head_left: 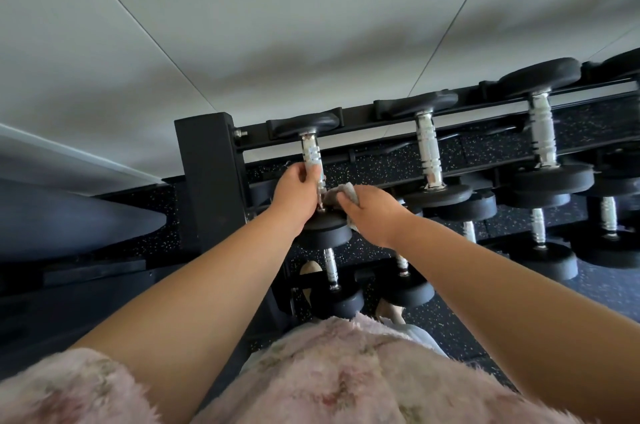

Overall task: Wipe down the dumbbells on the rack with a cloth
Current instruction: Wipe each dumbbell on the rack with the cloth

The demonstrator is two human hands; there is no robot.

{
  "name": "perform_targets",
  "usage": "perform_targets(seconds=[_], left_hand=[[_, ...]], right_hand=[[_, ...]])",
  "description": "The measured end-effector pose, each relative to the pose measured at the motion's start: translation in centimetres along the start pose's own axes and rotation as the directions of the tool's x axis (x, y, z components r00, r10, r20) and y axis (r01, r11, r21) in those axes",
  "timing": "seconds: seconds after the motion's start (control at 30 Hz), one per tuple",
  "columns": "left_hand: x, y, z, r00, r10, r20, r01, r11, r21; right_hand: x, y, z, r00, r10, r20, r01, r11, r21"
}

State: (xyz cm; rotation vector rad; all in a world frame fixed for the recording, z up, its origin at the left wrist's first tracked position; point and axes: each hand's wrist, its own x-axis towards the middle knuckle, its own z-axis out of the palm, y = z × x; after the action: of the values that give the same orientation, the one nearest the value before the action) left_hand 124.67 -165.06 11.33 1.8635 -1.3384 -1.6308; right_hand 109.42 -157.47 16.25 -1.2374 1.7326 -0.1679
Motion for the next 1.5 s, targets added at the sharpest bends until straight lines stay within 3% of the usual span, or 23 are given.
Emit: perform_targets(seconds=[0.1,0.3,0.47,0.57,0.73,0.93,1.2,1.33,1.43,1.5], left_hand=[[0.0,-0.1,0.1,1.000,0.006,0.000,-0.006,1.000,0.010],[0.4,-0.5,-0.6,0.999,0.000,0.036,-0.001,1.000,0.027],[0.3,-0.3,-0.1,0.999,0.033,0.043,-0.035,0.998,0.045],[0.1,-0.2,-0.2,0.998,0.046,0.035,-0.048,0.997,0.065],[0.2,-0.4,-0.6,0.997,0.051,0.051,-0.057,0.992,0.114],[0.6,-0.8,-0.3,0.998,0.057,0.034,-0.060,0.992,0.111],[0.5,-1.0,-0.5,0.997,0.054,0.047,-0.059,0.993,0.102],[0.7,-1.2,-0.3,0.998,0.027,0.053,-0.031,0.996,0.082],[0.5,-1.0,-0.4,0.998,0.038,0.047,-0.042,0.996,0.084],[0.4,-0.8,-0.7,0.998,0.039,0.053,-0.044,0.995,0.093]], right_hand=[[0.8,0.6,0.7,1.000,-0.025,-0.014,0.021,0.968,-0.248],[0.0,0.2,0.8,0.994,-0.107,-0.033,0.100,0.981,-0.164],[0.8,0.6,-0.2,0.997,-0.070,0.037,0.079,0.893,-0.443],[1.3,0.4,-0.3,0.997,-0.033,0.064,0.056,0.916,-0.398],[0.7,0.5,-0.9,0.991,-0.088,0.098,0.107,0.973,-0.206],[0.4,0.8,0.1,0.996,-0.057,0.072,0.078,0.934,-0.348],[-1.0,0.9,1.9,0.973,-0.227,-0.033,0.215,0.952,-0.217],[-0.1,1.0,0.5,0.991,-0.131,0.025,0.127,0.869,-0.478],[-0.1,0.1,0.5,0.982,-0.181,0.061,0.186,0.843,-0.504],[-0.6,-0.1,0.3,0.977,-0.205,0.062,0.212,0.881,-0.423]])
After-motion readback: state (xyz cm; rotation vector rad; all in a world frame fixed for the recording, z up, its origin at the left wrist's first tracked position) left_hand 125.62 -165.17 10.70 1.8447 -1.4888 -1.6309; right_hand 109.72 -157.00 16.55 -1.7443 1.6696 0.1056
